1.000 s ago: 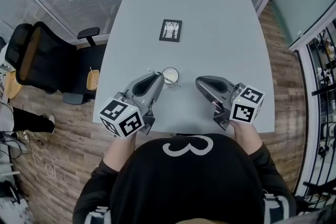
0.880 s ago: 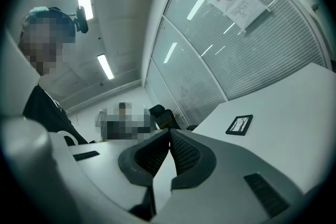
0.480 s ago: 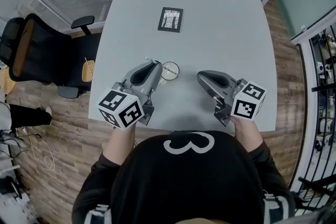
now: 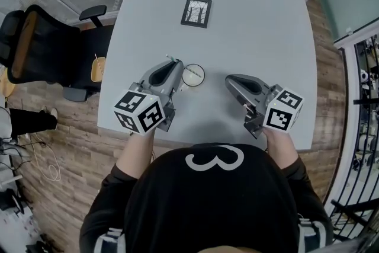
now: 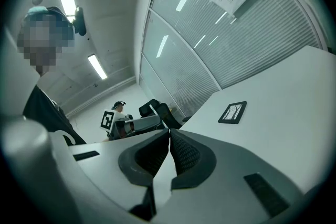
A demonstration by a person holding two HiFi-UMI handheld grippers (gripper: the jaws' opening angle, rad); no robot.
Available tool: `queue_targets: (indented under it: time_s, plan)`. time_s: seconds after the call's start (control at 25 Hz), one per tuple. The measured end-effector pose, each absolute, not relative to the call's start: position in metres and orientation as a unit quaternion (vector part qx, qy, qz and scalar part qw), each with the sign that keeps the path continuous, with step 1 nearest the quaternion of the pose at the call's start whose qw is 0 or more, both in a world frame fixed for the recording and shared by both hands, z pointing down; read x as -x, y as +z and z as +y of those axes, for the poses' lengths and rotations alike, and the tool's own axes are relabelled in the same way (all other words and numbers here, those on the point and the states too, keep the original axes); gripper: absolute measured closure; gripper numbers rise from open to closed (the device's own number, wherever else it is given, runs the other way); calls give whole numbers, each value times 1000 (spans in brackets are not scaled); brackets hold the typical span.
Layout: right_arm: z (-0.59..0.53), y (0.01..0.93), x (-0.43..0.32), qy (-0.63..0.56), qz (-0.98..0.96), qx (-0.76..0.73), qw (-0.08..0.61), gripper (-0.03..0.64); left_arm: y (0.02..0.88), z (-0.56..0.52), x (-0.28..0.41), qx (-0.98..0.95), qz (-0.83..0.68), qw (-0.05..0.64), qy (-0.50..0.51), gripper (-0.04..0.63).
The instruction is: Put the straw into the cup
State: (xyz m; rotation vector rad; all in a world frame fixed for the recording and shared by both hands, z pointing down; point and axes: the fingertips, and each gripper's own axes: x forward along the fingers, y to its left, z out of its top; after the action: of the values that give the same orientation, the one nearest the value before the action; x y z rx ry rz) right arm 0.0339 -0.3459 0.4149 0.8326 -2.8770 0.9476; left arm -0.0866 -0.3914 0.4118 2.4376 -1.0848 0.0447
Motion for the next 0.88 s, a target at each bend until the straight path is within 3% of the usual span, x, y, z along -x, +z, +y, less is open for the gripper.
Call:
queue_targets:
  time_s: [0.88]
  plan:
    - [-345,443,-41,335,-905,-263,10,601,478,-393,81,-854,-422,302,29,560]
